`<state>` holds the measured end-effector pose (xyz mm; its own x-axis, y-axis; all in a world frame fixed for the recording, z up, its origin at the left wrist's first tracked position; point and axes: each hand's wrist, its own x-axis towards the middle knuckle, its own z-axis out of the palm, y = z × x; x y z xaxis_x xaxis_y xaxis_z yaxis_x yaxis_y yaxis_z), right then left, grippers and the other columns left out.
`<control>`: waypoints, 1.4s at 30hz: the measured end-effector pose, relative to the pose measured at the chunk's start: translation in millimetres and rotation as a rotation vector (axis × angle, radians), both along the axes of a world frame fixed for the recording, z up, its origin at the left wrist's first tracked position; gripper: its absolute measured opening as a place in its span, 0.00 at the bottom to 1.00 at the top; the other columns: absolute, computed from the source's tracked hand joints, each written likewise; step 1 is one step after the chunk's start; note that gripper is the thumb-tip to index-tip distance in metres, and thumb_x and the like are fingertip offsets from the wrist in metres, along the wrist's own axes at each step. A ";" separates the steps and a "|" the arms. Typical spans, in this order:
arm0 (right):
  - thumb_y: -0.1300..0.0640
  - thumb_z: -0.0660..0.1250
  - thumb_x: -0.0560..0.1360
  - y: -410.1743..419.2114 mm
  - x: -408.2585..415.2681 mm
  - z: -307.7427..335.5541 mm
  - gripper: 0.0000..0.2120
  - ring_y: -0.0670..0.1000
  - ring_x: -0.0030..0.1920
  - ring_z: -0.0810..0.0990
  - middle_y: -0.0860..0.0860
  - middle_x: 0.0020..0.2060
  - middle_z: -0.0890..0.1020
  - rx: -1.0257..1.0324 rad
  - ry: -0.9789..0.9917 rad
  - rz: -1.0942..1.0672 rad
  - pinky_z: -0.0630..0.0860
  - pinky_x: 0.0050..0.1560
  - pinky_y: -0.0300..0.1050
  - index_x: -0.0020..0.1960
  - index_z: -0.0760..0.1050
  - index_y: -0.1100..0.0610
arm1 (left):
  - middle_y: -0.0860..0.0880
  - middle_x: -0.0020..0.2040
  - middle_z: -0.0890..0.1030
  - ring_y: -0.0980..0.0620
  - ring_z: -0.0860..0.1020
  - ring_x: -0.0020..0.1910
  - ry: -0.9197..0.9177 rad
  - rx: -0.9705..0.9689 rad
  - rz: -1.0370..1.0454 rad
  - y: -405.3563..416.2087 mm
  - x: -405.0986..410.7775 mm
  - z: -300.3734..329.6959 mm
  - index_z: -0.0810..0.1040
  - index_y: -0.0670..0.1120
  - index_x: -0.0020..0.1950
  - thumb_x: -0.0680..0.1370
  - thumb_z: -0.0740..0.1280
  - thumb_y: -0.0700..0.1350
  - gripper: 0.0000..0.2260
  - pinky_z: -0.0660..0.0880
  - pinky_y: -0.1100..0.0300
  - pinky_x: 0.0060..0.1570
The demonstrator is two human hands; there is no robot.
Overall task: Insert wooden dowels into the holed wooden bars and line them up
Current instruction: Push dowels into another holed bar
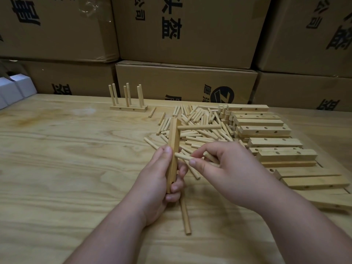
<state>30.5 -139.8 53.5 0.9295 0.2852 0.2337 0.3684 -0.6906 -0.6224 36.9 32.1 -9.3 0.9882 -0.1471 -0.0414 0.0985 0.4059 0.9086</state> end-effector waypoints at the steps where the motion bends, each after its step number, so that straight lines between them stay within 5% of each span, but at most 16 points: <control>1: 0.40 0.69 0.75 -0.4 0.4 0.0 0.06 0.46 0.35 0.78 0.46 0.36 0.81 0.005 0.000 -0.004 0.76 0.34 0.46 0.45 0.80 0.41 | 0.48 0.34 0.75 0.55 0.64 0.24 -0.008 0.011 -0.003 -0.1 0.1 -0.2 0.72 0.50 0.53 0.86 0.55 0.56 0.12 0.58 0.68 0.21; 9: 0.42 0.70 0.76 -2.5 2.6 0.2 0.05 0.42 0.26 0.73 0.45 0.28 0.79 0.135 0.078 -0.011 0.70 0.25 0.38 0.43 0.81 0.41 | 0.48 0.34 0.74 0.55 0.65 0.25 -0.078 0.091 -0.024 -3.3 -1.3 -0.9 0.74 0.58 0.57 0.83 0.57 0.58 0.09 0.61 0.66 0.22; 12: 0.42 0.70 0.76 -0.7 2.9 0.7 0.05 0.40 0.28 0.74 0.43 0.28 0.80 0.150 0.103 -0.024 0.74 0.30 0.40 0.43 0.80 0.41 | 0.47 0.34 0.74 0.55 0.65 0.25 -0.073 0.081 -0.006 -4.2 -1.5 0.5 0.74 0.56 0.57 0.84 0.56 0.58 0.11 0.61 0.66 0.23; 16: 0.32 0.67 0.72 1.1 1.2 1.9 0.15 0.31 0.38 0.77 0.32 0.34 0.81 0.134 0.110 -0.054 0.71 0.36 0.43 0.45 0.79 0.44 | 0.46 0.33 0.72 0.53 0.64 0.25 -0.012 -0.022 -0.014 -3.5 -2.7 2.6 0.73 0.47 0.58 0.84 0.55 0.56 0.15 0.60 0.65 0.22; 18: 0.28 0.61 0.70 -1.0 1.6 1.8 0.22 0.37 0.32 0.77 0.38 0.32 0.80 0.211 0.122 -0.085 0.69 0.34 0.42 0.44 0.76 0.46 | 0.46 0.33 0.70 0.53 0.63 0.26 0.046 -0.119 -0.029 -1.6 -2.3 4.8 0.71 0.45 0.56 0.84 0.55 0.54 0.13 0.59 0.66 0.20; 22: 0.45 0.59 0.77 -1.5 4.7 1.7 0.13 0.48 0.29 0.70 0.48 0.30 0.74 0.400 0.192 -0.112 0.68 0.33 0.52 0.46 0.75 0.53 | 0.45 0.32 0.71 0.51 0.66 0.25 0.095 -0.234 -0.005 1.5 -0.4 8.3 0.72 0.44 0.46 0.85 0.53 0.51 0.15 0.61 0.63 0.20; 25: 0.47 0.64 0.80 3.6 3.4 0.4 0.08 0.42 0.32 0.75 0.42 0.35 0.78 0.352 0.100 -0.071 0.71 0.37 0.43 0.46 0.80 0.46 | 0.44 0.32 0.74 0.49 0.69 0.26 0.081 -0.245 0.030 0.5 0.1 8.7 0.82 0.45 0.38 0.85 0.52 0.54 0.26 0.65 0.59 0.24; 27: 0.46 0.66 0.78 5.6 1.3 1.6 0.06 0.40 0.39 0.77 0.42 0.42 0.79 0.317 -0.004 -0.069 0.72 0.39 0.35 0.49 0.82 0.43 | 0.44 0.32 0.75 0.49 0.70 0.26 0.077 -0.249 0.052 0.3 -0.6 9.6 0.83 0.48 0.42 0.85 0.51 0.55 0.25 0.65 0.59 0.25; 30: 0.50 0.67 0.78 8.4 -4.0 6.7 0.06 0.40 0.34 0.77 0.47 0.39 0.81 0.484 -0.001 0.017 0.76 0.34 0.34 0.49 0.82 0.43 | 0.43 0.32 0.76 0.49 0.70 0.26 0.082 -0.258 0.076 1.3 -1.3 10.1 0.75 0.49 0.53 0.85 0.52 0.56 0.17 0.65 0.60 0.27; 42: 0.60 0.69 0.79 15.8 -11.6 7.9 0.08 0.45 0.39 0.84 0.48 0.37 0.86 0.521 0.028 0.191 0.78 0.42 0.35 0.48 0.83 0.48 | 0.43 0.34 0.76 0.51 0.67 0.24 0.125 -0.241 0.101 2.0 0.2 5.7 0.75 0.48 0.56 0.85 0.54 0.58 0.17 0.64 0.61 0.26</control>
